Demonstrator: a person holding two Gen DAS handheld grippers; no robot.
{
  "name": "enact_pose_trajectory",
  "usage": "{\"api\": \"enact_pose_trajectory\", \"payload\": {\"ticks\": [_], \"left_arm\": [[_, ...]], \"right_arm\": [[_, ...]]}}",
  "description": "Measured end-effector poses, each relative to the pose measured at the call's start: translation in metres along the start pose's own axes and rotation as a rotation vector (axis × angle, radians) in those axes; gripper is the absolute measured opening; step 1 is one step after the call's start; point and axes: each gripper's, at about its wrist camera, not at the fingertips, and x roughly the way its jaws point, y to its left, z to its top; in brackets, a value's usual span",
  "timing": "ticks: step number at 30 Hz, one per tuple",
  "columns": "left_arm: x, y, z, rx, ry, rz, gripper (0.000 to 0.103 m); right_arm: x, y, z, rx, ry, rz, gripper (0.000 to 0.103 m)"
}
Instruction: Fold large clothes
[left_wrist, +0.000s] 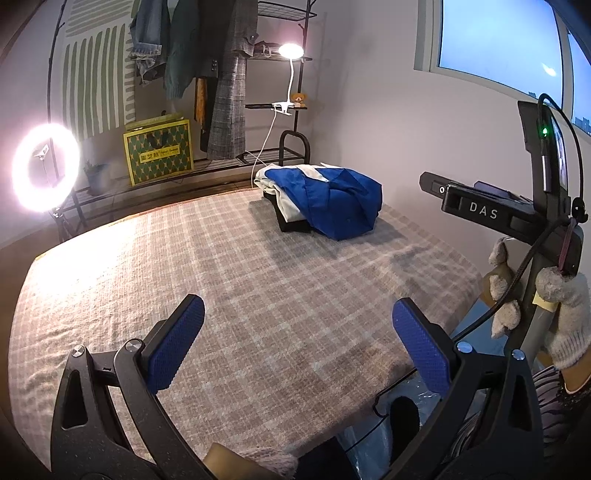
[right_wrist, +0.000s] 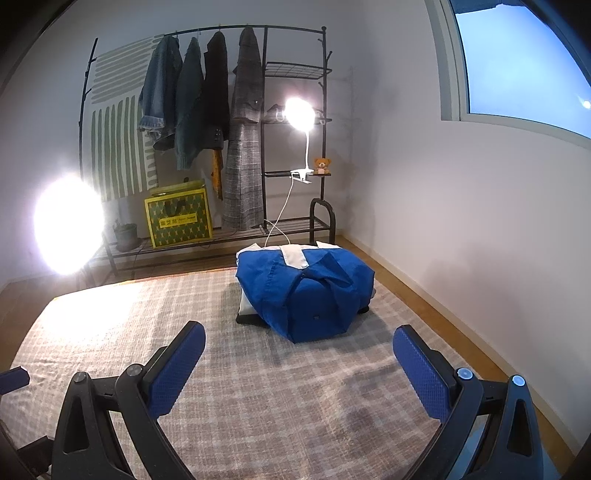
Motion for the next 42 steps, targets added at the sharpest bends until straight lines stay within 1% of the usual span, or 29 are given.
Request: {"api": "enact_pose_trajectory", "payload": {"ticks": [7,24,42], "left_arm": [[-0.007,0.0056,0.0015,-0.006,-0.012,-0.001,0.103],[-0.0079,0.004,0.0024,-0.004,-0.01,-0.003,0.103],[-0.008,0.0051,0.0033,-0.003,0.0,-0.004,0.103]], "right_arm": [[-0.0003,-0.0007,0.0001,0.008,0.009,0.0,0.103],[0.0014,-0.0022,0.0008,0.01,0.012,0.001,0.103],[0.0079,-0.0079,-0.0057,0.011,0.028,0.001,0.103]]}}
